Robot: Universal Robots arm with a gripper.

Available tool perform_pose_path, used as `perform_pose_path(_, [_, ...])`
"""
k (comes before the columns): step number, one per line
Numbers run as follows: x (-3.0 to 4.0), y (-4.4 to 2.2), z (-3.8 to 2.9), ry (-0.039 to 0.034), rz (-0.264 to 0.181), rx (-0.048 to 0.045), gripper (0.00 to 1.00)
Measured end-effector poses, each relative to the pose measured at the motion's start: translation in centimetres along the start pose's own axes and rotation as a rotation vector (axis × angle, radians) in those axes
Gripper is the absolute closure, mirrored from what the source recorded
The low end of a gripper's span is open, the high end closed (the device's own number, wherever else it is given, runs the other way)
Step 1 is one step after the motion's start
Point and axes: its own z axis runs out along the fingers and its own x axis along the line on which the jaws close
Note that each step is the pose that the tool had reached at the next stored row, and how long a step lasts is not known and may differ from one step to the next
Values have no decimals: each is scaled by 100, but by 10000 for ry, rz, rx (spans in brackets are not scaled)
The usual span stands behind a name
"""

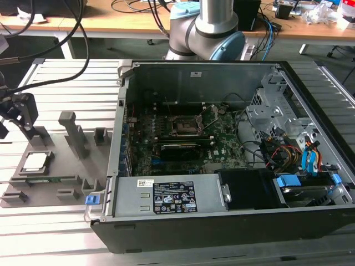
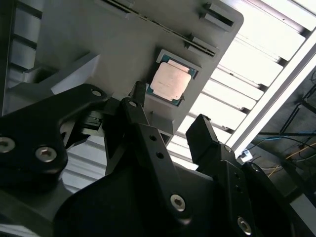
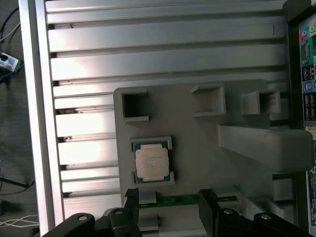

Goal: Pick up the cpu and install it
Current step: 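Pick up the cpu and move it towards the insertion slot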

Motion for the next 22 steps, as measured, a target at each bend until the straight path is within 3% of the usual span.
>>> perform_pose_path(2, [2, 0, 36, 0, 0, 4, 40])
perform_pose_path(7, [11, -10, 91, -16, -707, -18, 40])
perform_pose_path(22, [89, -21, 190, -16, -721, -25, 40])
